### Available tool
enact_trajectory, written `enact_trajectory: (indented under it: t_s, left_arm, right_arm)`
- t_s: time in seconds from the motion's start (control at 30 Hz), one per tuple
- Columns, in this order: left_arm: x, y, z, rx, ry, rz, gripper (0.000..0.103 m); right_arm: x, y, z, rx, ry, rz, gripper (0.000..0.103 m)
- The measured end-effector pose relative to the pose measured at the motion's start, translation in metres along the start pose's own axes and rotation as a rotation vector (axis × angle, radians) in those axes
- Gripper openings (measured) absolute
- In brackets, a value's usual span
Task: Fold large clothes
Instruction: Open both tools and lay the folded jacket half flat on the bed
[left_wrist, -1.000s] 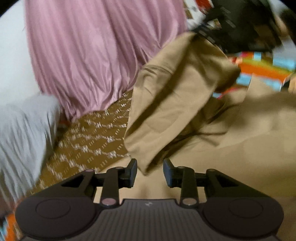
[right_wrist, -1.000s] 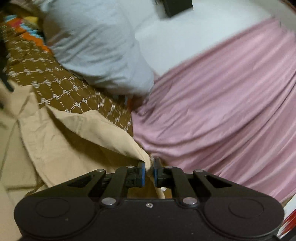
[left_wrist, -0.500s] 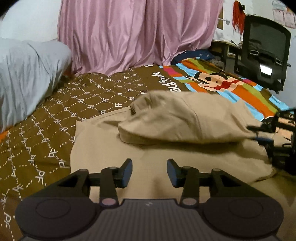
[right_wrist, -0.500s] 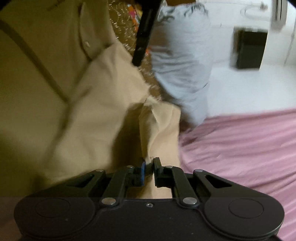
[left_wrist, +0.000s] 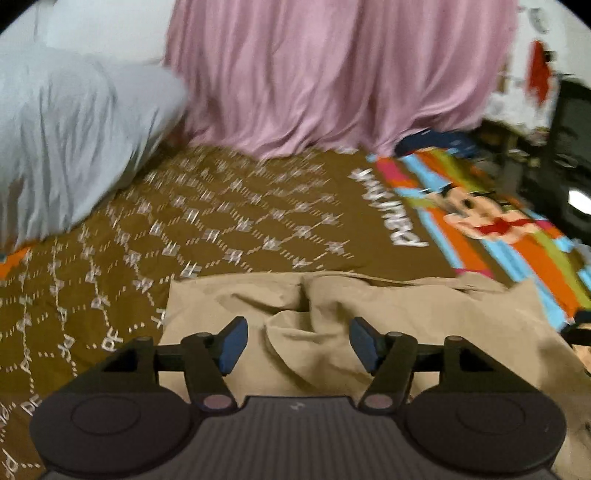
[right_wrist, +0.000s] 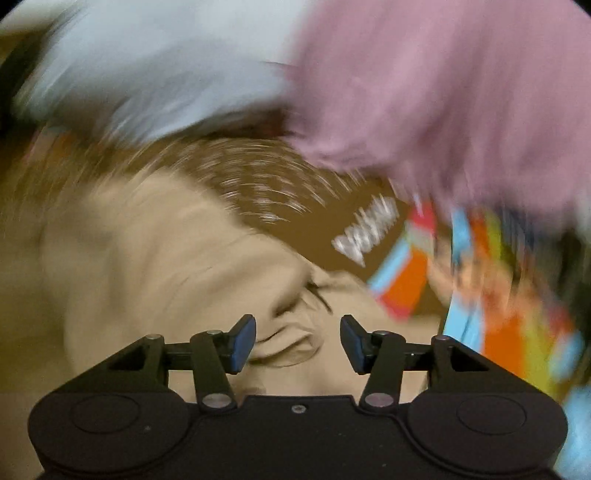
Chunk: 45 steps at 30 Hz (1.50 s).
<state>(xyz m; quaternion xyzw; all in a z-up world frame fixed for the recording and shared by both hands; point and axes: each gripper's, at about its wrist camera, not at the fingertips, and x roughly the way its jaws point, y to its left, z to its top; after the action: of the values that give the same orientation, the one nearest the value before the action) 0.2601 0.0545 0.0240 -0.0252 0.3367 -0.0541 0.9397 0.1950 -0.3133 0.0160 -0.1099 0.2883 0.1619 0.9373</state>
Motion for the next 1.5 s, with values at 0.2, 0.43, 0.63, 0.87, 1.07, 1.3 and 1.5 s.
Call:
enact_trajectory:
  t_s: [0.2,0.43,0.63,0.87,1.07,1.3,1.5]
  left_arm:
    - [0.065,0.025,0.002,-0.205,0.174,0.058,0.050]
    - [0.098,0.026,-0.026,-0.128,0.240,0.201,0.039]
    - [0.102,0.027,-0.025,-0.084,0.235,0.277,0.040]
    - [0.036,0.026,-0.020,-0.150,0.035,0.203,0.052]
    - [0.017,-0.024,-0.004,-0.035,-0.095,-0.007,0.071]
    - [0.087,-0.053,-0.034,0.136,0.147,0.090,0.061]
    - [0.091,-0.048,-0.048,0.161,0.150,0.096,0.063]
  right_arm:
    - [0.090,-0.074,0.005,0.639,0.222,0.161,0.045]
    - [0.146,-0.046,0.023,0.420,0.191,0.057,0.003]
    - [0.177,-0.023,0.024,0.189,0.147,-0.067,0.003]
    - [0.117,-0.016,0.022,0.111,0.003,-0.152,0.031]
    - [0.109,0.014,0.047,0.072,-0.102,-0.069,0.041]
    - [0.148,0.061,0.010,-0.035,0.053,-0.054,0.044]
    - [0.158,0.065,-0.004,-0.030,0.078,-0.020,0.047]
